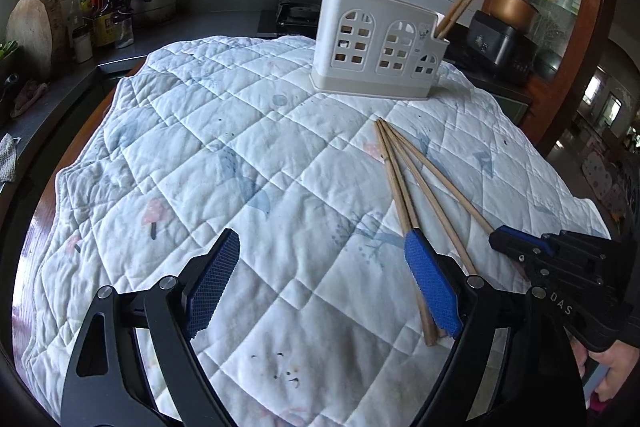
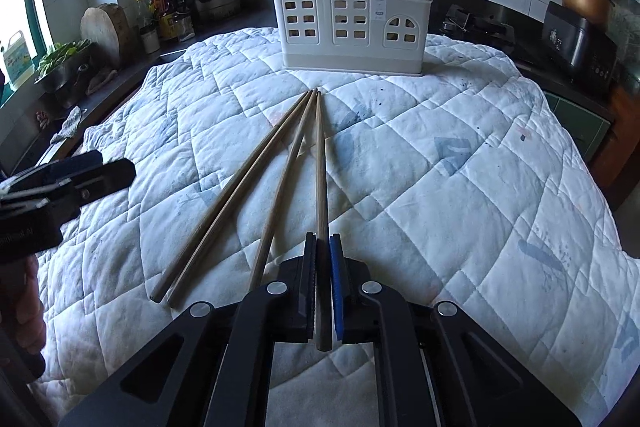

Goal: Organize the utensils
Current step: 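Close the right tool on a chopstick while the left tool grasps another chopstick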

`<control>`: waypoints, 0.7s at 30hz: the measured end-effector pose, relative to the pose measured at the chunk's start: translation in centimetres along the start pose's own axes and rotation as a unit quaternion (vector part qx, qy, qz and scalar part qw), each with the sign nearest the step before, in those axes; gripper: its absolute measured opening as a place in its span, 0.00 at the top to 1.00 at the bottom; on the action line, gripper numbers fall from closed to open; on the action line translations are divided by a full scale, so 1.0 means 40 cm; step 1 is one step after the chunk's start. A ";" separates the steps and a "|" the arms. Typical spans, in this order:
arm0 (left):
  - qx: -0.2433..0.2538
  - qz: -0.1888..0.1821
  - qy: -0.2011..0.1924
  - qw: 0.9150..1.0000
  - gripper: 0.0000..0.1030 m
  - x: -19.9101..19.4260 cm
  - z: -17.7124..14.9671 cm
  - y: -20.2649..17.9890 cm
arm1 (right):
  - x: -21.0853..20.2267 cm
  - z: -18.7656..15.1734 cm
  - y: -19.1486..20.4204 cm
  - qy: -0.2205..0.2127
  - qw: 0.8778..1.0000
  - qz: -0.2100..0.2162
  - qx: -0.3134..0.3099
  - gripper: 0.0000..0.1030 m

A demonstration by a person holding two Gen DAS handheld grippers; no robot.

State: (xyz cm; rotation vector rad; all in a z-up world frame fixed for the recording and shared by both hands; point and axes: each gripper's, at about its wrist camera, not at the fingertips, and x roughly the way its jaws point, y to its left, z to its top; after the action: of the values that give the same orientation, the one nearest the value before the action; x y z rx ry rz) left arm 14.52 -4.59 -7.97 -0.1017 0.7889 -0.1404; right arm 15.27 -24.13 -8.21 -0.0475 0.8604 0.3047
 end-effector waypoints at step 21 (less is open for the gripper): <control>0.015 -0.008 0.051 0.999 0.50 0.093 -0.028 -0.095 | -0.024 -0.008 -0.045 -0.017 0.999 0.019 0.034 0.93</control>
State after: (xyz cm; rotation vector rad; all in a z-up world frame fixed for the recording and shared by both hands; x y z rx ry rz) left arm 15.99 -8.99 -10.80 -0.0727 0.8869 -0.1741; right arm 14.97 -26.13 -7.85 0.0372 0.8381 0.3115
